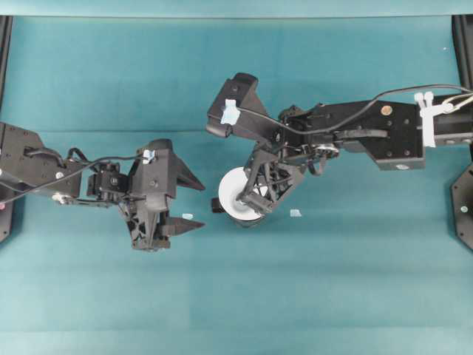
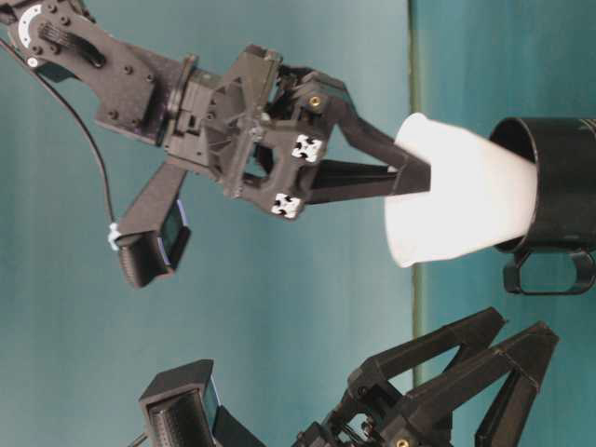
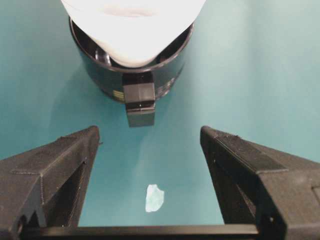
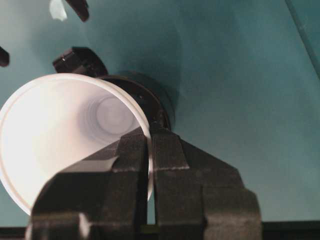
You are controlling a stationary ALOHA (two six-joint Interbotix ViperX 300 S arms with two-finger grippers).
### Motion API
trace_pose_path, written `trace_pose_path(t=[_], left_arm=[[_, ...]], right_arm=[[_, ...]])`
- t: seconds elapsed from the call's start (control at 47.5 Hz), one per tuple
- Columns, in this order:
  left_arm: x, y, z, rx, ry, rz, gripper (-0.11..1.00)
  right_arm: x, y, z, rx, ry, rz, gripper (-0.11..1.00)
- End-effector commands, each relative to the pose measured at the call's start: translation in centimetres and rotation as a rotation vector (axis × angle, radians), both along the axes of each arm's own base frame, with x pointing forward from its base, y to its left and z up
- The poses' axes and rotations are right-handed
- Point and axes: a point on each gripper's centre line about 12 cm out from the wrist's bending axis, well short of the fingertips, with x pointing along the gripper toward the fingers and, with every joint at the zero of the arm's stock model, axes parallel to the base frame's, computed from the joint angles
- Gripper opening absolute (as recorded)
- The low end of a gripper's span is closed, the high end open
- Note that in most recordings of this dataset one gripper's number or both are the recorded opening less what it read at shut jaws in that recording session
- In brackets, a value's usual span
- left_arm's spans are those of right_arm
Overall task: Put the paper cup into the moved cup holder.
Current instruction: 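Lower the paper cup into the holder and open the right gripper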
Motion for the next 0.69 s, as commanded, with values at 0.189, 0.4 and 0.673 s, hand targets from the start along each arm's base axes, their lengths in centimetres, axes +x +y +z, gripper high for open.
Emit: trace_pose_path(t=[0.189,0.4,0.673], left_arm=[[0.4,-0.2,0.9,0.001,-0.032,-0.006,0.82],[0.4,-0.2,0.9,0.001,-0.032,-0.006,0.82],[0.4,-0.2,0.9,-0.001,-0.031,-0.005,0.82]], right_arm=[[0.3,0.0,-0.6,0.000,0.012,0.001,0.02],[0.2,0.0,-0.8,-0.002,0.022,0.006,0.02],[0.6,0.0,-0.7,-0.006,-0.009,0.012,0.02]])
